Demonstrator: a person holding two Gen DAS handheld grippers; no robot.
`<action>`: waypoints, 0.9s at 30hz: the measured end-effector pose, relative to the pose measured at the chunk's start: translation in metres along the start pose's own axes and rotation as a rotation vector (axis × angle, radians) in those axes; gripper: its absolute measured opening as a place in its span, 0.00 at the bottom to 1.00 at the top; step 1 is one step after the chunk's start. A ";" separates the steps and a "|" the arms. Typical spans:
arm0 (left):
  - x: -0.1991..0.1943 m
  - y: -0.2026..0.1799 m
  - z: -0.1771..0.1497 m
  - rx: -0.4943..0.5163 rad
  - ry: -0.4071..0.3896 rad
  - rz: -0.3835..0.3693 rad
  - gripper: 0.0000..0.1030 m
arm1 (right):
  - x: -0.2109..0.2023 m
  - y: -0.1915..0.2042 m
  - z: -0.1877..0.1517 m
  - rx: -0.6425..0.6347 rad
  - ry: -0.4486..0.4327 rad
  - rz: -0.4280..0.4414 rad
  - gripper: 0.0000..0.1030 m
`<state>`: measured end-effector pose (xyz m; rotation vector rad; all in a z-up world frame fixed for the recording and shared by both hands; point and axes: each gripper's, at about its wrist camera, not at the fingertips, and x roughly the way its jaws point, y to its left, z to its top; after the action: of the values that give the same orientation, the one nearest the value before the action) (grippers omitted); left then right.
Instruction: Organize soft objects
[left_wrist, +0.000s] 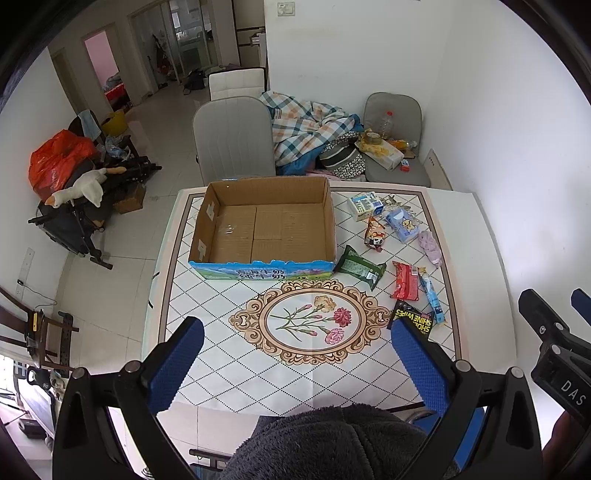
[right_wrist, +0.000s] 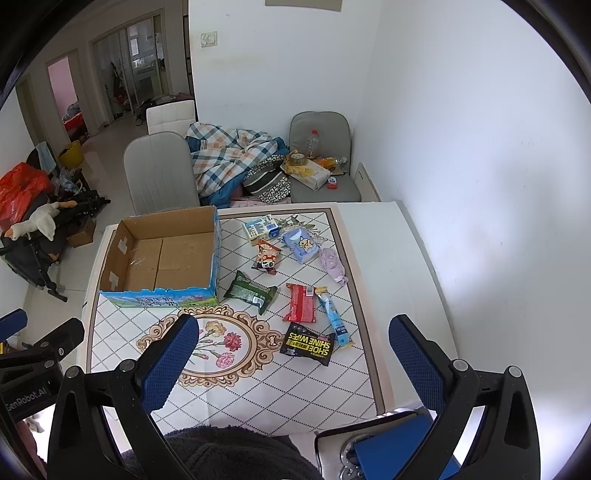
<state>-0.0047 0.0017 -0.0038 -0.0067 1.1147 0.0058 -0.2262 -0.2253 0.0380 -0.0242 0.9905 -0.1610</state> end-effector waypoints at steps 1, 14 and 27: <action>0.000 0.000 0.000 -0.001 -0.001 0.002 1.00 | 0.001 0.000 0.000 -0.001 0.000 0.000 1.00; 0.002 0.001 -0.001 -0.004 -0.006 0.008 1.00 | -0.002 0.005 -0.002 -0.010 -0.010 0.000 1.00; 0.001 0.002 -0.001 -0.007 -0.011 0.010 1.00 | -0.003 0.005 0.001 -0.013 -0.012 0.001 1.00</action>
<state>-0.0057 0.0033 -0.0050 -0.0072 1.1042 0.0188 -0.2268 -0.2195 0.0407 -0.0364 0.9801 -0.1532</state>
